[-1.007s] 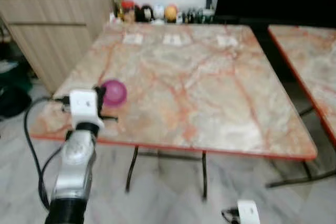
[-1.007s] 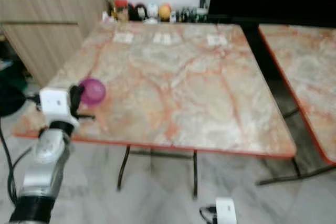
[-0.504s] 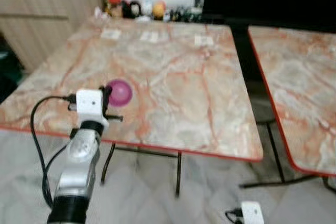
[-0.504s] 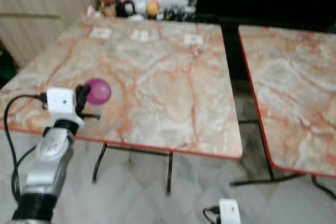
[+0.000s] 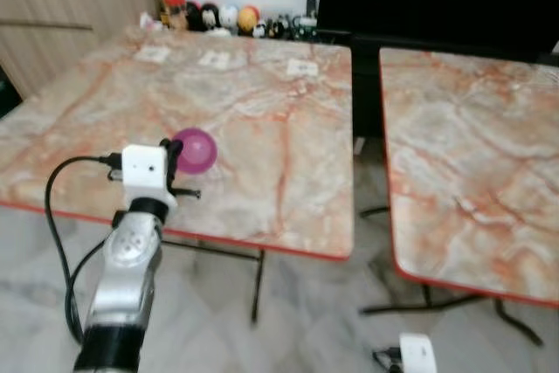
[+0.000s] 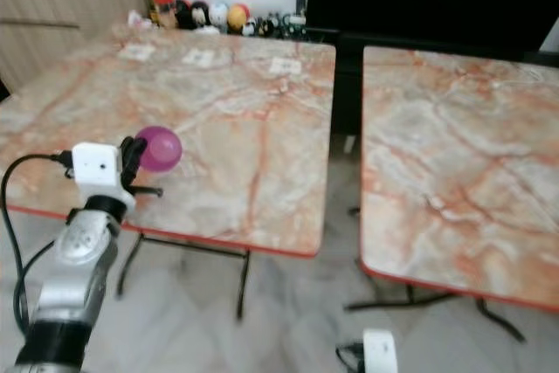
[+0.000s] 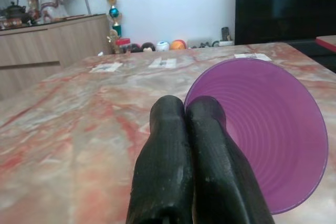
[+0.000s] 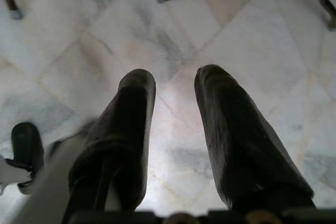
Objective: Setting the table
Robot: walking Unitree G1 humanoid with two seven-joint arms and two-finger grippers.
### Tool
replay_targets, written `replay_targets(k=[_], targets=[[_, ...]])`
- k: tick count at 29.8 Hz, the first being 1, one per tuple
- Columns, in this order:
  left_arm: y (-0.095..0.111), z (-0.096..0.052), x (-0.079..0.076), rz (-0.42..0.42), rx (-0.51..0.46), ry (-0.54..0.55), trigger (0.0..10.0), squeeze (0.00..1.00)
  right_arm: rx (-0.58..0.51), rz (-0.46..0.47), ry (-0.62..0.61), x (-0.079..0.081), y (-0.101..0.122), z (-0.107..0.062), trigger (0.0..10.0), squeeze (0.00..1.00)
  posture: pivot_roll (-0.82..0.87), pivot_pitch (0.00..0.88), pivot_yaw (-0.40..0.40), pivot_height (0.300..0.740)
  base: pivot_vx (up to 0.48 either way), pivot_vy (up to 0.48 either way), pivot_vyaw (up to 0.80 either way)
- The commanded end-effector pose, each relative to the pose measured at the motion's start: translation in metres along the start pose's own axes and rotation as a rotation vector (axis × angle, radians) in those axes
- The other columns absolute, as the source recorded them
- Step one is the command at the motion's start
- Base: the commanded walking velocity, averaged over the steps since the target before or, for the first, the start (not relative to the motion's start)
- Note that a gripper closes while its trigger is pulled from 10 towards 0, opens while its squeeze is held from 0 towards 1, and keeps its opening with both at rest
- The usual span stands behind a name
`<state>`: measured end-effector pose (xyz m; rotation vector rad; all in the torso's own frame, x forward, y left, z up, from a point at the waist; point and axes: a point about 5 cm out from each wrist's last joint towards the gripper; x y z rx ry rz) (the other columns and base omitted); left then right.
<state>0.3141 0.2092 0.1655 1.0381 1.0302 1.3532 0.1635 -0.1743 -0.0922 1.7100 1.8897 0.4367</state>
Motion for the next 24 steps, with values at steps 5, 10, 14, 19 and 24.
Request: replay_targets(k=[5, 10, 14, 19, 24], targets=[[0.0073, 0.0052, -0.0088, -0.013, -0.027, -0.035, 10.0, 0.00, 0.005, 0.006, -0.020, -0.0065, -0.0025, -0.0003, 10.0, 0.00, 0.08, 0.000, -0.021, 0.740, 0.000, -0.461, 0.00], [0.0076, 0.0057, -0.0112, -0.004, -0.030, -0.054, 10.0, 0.00, 0.006, 0.008, -0.023, -0.0068, -0.0027, -0.0003, 10.0, 0.00, 0.08, 0.000, -0.020, 0.740, 0.000, -0.464, 0.00], [0.0084, 0.0057, -0.0092, 0.004, -0.031, -0.054, 10.0, 0.00, 0.006, 0.005, -0.022, -0.0068, -0.0026, -0.0003, 10.0, 0.00, 0.08, 0.000, -0.021, 0.740, 0.000, -0.463, 0.00], [0.0092, 0.0046, -0.0059, 0.031, -0.031, -0.068, 10.0, 0.00, 0.004, 0.005, -0.022, -0.0069, -0.0025, -0.0003, 10.0, 0.00, 0.08, 0.000, -0.021, 0.740, 0.000, -0.464, 0.00], [0.0111, 0.0062, -0.0022, 0.048, -0.035, -0.075, 10.0, 0.00, 0.002, 0.009, -0.027, -0.0073, -0.0022, -0.0002, 10.0, 0.00, 0.08, 0.000, -0.021, 0.740, 0.000, -0.462, 0.00]])
Point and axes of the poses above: a point about 5 cm out from each wrist's last joint towards the gripper, its own z axis pointing out of the wrist towards the gripper, its own y axis along the axis of the wrist's last joint, x = y × z, and after that the axes turned 8 degrees about -z, right-handed
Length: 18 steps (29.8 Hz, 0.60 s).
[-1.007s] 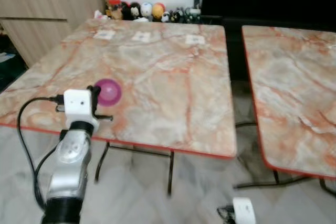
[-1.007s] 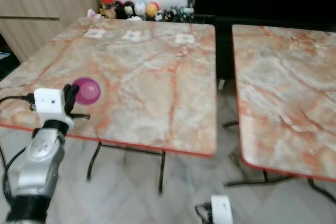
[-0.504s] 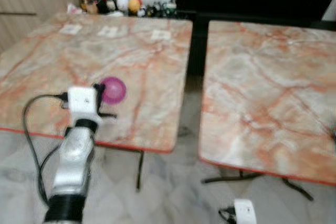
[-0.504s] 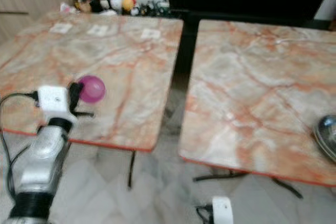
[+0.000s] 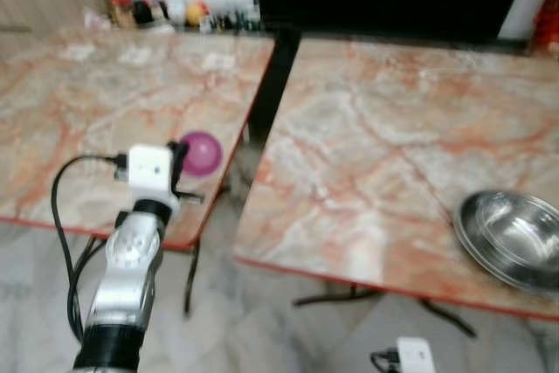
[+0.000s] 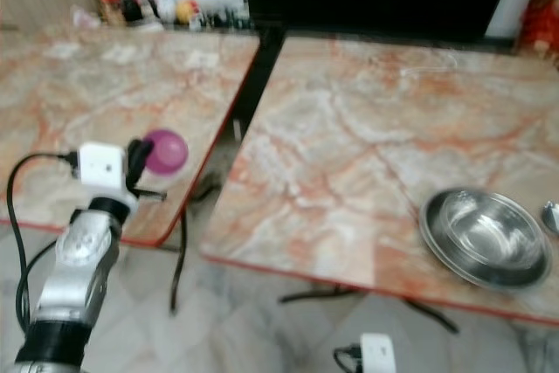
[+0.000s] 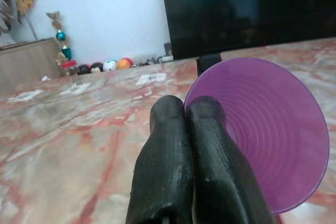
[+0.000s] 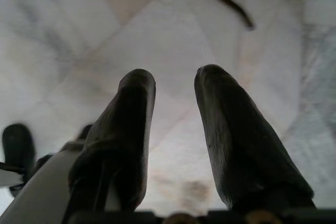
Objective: Setting the table
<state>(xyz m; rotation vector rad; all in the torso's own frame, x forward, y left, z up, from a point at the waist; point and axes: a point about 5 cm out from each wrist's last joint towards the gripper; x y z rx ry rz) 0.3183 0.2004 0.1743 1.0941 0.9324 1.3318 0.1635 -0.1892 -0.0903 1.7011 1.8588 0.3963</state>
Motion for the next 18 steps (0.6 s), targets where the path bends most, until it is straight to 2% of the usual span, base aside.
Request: replay_targets(k=[1, 18], targets=[[0.0030, 0.0002, 0.0067, 0.014, -0.009, 0.013, 10.0, 0.00, 0.005, 0.011, 0.017, 0.0075, -0.0011, -0.0009, 10.0, 0.00, 0.08, 0.000, -0.022, 0.740, 0.000, -0.465, 0.00], [0.0045, 0.0060, -0.0014, 0.014, -0.010, -0.048, 10.0, 0.00, 0.004, 0.014, 0.016, 0.0065, -0.0002, -0.0005, 10.0, 0.00, 0.08, 0.000, -0.027, 0.740, 0.000, -0.460, 0.00]])
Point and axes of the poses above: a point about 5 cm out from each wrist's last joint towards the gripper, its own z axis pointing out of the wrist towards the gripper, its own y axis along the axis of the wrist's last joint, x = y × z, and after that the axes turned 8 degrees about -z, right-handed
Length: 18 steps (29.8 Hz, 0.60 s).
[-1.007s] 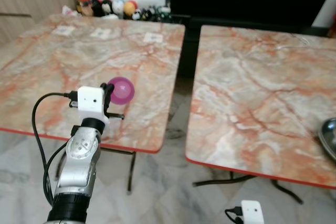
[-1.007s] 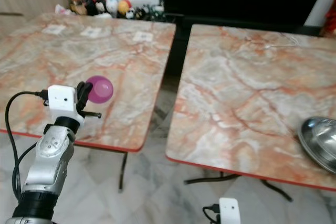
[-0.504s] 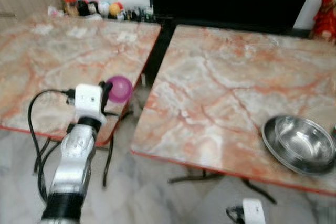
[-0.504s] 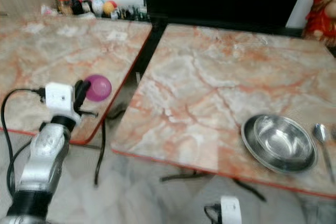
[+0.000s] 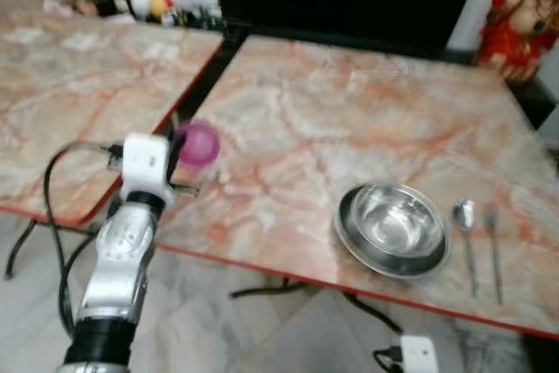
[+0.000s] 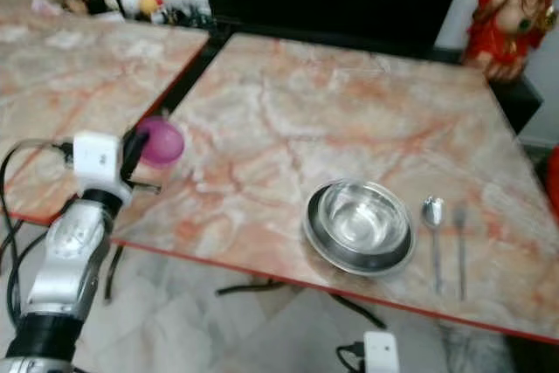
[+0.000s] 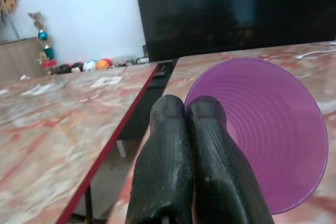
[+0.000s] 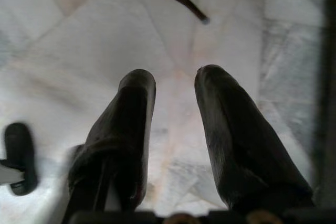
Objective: Setting the table
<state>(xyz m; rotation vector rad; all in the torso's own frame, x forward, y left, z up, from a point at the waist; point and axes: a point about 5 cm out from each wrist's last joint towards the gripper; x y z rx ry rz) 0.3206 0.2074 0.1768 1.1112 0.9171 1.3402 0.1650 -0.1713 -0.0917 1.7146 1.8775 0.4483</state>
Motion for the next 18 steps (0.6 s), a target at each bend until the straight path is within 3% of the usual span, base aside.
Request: replay_targets(k=[1, 18], targets=[[0.0017, 0.0042, -0.0108, -0.010, 0.003, -0.054, 10.0, 0.00, 0.010, 0.001, -0.030, -0.0115, -0.0030, 0.0000, 10.0, 0.00, 0.08, 0.000, -0.028, 0.740, 0.000, 0.000, 0.00], [-0.0004, 0.0057, -0.0173, -0.095, 0.030, -0.131, 10.0, 0.00, 0.009, -0.009, -0.026, -0.0131, -0.0027, 0.0002, 10.0, 0.00, 0.08, 0.001, -0.038, 0.740, 0.000, 0.000, 0.00]])
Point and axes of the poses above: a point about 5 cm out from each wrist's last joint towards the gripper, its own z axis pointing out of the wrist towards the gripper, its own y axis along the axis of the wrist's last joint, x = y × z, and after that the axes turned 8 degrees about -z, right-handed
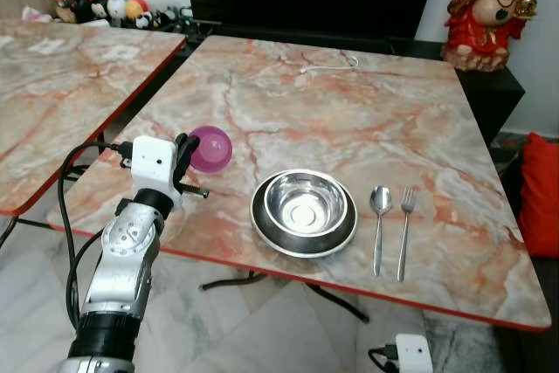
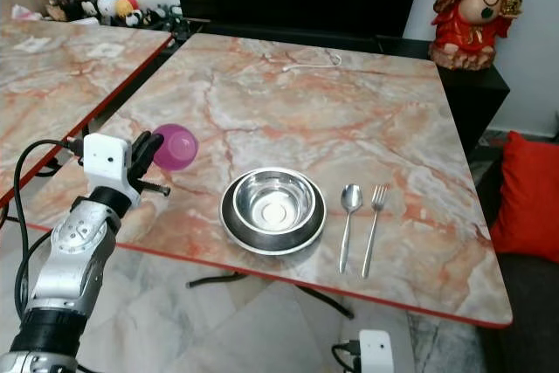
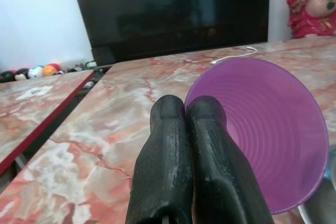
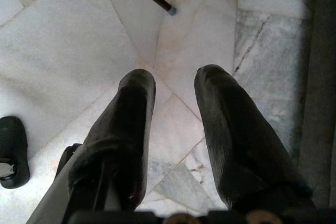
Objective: Setting the table
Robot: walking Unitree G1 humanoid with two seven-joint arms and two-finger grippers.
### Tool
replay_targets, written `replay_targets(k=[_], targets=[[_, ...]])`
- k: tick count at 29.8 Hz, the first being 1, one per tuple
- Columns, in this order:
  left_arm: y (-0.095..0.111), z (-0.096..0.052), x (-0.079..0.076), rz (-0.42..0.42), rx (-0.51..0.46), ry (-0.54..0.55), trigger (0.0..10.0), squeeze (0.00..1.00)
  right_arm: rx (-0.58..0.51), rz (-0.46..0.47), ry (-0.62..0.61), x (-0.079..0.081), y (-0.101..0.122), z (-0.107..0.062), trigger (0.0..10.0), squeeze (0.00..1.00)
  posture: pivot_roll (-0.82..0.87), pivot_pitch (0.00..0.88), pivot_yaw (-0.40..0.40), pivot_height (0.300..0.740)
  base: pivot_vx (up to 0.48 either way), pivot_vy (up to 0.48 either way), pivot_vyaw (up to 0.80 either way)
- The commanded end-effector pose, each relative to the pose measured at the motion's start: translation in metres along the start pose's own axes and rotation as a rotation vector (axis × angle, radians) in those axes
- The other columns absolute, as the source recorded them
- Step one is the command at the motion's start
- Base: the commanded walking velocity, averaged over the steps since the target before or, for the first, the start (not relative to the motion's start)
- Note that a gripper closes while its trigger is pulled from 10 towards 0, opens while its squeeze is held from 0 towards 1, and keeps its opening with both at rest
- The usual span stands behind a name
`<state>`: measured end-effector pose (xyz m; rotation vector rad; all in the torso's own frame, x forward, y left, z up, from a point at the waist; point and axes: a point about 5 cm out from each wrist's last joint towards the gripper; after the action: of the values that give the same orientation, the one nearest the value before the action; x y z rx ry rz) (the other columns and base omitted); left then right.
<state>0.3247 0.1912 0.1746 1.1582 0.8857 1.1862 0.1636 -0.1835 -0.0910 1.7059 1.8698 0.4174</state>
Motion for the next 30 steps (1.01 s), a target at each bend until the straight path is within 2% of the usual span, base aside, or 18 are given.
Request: replay_targets(k=[1, 20, 24, 27, 30], targets=[[0.002, 0.001, -0.002, -0.020, -0.004, -0.013, 10.0, 0.00, 0.005, 0.000, -0.001, -0.001, 0.000, 0.000, 10.0, 0.00, 0.08, 0.001, -0.038, 0.740, 0.000, 0.000, 0.00], [0.001, 0.003, -0.009, -0.040, 0.013, -0.088, 10.0, 0.00, 0.006, -0.005, 0.005, -0.001, 0.000, 0.000, 10.0, 0.00, 0.08, 0.000, -0.034, 0.740, 0.295, 0.000, 0.00], [0.001, 0.005, -0.015, -0.085, 0.040, -0.156, 10.0, 0.00, 0.006, -0.003, 0.006, 0.000, 0.000, 0.000, 10.0, 0.00, 0.08, 0.000, -0.034, 0.740, 0.000, 0.000, 0.00], [-0.003, 0.008, -0.021, -0.154, 0.096, -0.201, 10.0, 0.00, 0.008, -0.003, 0.005, 0.000, -0.001, 0.000, 10.0, 0.00, 0.08, 0.000, -0.034, 0.740, 0.000, 0.000, 0.00], [-0.001, 0.013, -0.021, -0.193, 0.134, -0.191, 10.0, 0.00, 0.007, -0.002, 0.005, 0.000, 0.000, 0.000, 10.0, 0.00, 0.08, 0.000, -0.029, 0.740, 0.000, 0.000, 0.00]])
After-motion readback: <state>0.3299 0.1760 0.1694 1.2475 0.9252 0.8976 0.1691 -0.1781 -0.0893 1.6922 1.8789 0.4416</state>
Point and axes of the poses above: a point about 5 cm out from each wrist's last joint towards the gripper, its own z axis pointing out of the wrist towards the gripper, its own y axis along the axis of the wrist's last joint, x = y × z, and after that the axes turned 8 degrees about -z, right-handed
